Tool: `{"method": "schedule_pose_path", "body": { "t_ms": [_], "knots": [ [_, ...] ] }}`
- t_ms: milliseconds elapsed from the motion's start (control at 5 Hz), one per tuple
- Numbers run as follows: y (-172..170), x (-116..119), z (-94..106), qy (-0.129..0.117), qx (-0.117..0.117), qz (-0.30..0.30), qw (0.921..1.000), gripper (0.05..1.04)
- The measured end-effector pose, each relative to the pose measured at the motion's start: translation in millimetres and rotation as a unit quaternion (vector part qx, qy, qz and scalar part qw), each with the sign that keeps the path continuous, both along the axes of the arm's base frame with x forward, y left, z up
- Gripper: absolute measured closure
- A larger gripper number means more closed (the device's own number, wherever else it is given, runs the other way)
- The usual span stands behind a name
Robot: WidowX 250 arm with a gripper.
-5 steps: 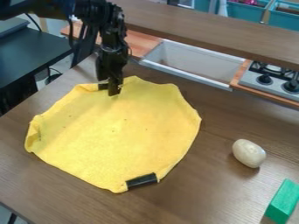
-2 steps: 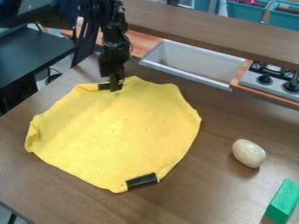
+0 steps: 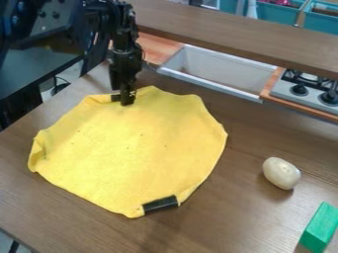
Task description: Fold the cloth from the top left to bottom right
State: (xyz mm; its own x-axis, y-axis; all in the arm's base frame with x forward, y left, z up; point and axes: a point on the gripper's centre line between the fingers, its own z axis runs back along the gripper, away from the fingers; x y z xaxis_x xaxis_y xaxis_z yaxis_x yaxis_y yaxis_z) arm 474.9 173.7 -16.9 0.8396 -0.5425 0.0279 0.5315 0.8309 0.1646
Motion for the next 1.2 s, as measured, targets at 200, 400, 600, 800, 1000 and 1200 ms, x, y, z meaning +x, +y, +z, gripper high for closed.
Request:
{"method": "schedule_pose_path", "body": {
  "t_ms": [200, 400, 600, 800, 1000, 1200],
  "knots": [
    [-2.3, 0.7, -0.2, -0.002, -0.008, -0.011, 0.9999, 0.385],
    [-3.0, -1.4, -5.3, 0.0, -0.014, -0.027, 0.9995, 0.687],
    [-7.8, -4.2, -4.3, -0.006, -0.022, -0.041, 0.9989, 0.901],
    [-12.8, -14.8, -2.8, -0.003, -0.046, -0.044, 0.998, 1.004],
    [-24.6, -28.1, 14.2, -0.017, -0.068, -0.059, 0.9958, 1.017],
    [-40.2, -50.5, 38.0, -0.046, -0.057, -0.091, 0.9932, 1.02]
  ]
}}
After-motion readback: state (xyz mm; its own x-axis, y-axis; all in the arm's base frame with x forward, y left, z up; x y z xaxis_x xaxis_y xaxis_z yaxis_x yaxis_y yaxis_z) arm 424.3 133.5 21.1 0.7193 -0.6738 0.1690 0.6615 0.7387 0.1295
